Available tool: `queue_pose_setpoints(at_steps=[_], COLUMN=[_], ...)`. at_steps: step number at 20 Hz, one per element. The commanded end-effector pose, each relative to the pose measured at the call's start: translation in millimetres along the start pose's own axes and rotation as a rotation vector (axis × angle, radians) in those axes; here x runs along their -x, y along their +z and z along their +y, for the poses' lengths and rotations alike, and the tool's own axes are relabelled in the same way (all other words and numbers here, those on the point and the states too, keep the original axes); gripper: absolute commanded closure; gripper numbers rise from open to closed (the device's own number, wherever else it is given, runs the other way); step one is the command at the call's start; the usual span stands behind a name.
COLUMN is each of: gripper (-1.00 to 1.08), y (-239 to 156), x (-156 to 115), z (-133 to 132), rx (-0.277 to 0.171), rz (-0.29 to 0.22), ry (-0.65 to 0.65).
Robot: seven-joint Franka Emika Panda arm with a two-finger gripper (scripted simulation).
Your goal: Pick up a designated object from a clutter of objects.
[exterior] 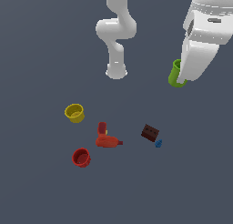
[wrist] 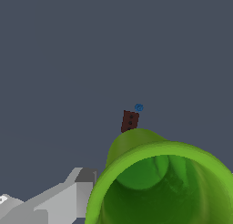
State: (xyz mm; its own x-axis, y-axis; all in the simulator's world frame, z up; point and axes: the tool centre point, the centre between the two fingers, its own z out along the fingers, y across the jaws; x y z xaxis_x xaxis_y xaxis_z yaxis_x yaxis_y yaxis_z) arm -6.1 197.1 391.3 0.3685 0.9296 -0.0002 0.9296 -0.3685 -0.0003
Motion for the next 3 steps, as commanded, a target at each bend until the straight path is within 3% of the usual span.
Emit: queue_pose_setpoints(at_steps=[1,3], gripper=[1.08,1.08], y=[-4.2,-4.3], x=[-1.6,-1.9], z=[0.1,0.4], rx=[0.000,0.000], rz=[0.000,0.000], ry=[0.000,0.000])
